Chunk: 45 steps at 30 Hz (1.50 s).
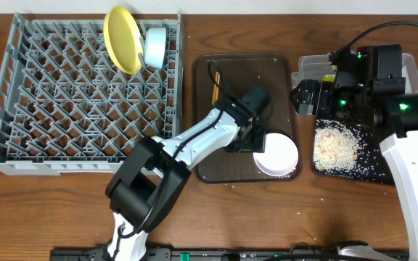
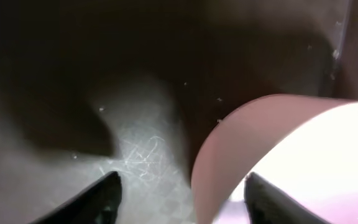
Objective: Sort waste into correct bins and load items into the dishwasher
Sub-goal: 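Move left gripper to pink bowl and grasp its rim, then lift pink bowl and carry it to back of rack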
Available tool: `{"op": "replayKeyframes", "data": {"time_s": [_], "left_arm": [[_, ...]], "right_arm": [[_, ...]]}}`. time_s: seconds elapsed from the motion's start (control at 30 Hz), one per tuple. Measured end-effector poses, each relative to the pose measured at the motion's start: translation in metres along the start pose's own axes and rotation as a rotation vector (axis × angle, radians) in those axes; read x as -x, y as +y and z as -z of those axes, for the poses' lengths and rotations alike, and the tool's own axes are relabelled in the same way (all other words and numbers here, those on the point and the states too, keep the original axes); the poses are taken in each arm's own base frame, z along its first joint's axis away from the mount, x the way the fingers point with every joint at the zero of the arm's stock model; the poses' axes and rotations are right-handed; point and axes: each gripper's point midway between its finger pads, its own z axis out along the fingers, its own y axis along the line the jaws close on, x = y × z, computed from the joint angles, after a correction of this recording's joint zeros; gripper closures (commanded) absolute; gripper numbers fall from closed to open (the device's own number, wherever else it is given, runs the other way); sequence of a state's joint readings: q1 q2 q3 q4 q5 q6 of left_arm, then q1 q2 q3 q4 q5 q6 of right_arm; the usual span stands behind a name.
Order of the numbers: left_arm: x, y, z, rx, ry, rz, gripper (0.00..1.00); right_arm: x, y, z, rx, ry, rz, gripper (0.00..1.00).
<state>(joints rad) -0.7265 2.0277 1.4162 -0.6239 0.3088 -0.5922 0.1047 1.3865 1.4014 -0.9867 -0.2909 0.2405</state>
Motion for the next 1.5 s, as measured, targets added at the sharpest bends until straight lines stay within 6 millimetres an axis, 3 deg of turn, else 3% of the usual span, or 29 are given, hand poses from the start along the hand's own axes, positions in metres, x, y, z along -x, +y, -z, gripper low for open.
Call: {"op": "replayKeyframes", "data": {"time_s": [0.13, 0.43, 0.6, 1.0, 1.23, 1.5], "left_arm": [[0.003, 0.002, 0.000, -0.001, -0.006, 0.007, 0.92], [0.006, 0.005, 0.001, -0.001, -0.008, 0.009, 0.93], [0.019, 0.018, 0.013, 0.018, -0.047, 0.018, 0.92], [0.066, 0.057, 0.127, 0.263, -0.428, -0.069, 0.93], [0.093, 0.106, 0.180, 0.658, -0.639, -0.123, 0.93], [0.134, 0.136, 0.277, 1.104, -0.942, -0.110, 0.92]], "right_arm": [[0.000, 0.000, 0.000, 0.000, 0.000, 0.000, 0.01], [0.000, 0.000, 0.000, 0.000, 0.000, 0.000, 0.01], [0.000, 0.000, 0.000, 0.000, 0.000, 0.000, 0.01], [0.000, 0.000, 0.000, 0.000, 0.000, 0.000, 0.01], [0.000, 0.000, 0.000, 0.000, 0.000, 0.000, 0.01], [0.000, 0.000, 0.000, 0.000, 0.000, 0.000, 0.01]]}}
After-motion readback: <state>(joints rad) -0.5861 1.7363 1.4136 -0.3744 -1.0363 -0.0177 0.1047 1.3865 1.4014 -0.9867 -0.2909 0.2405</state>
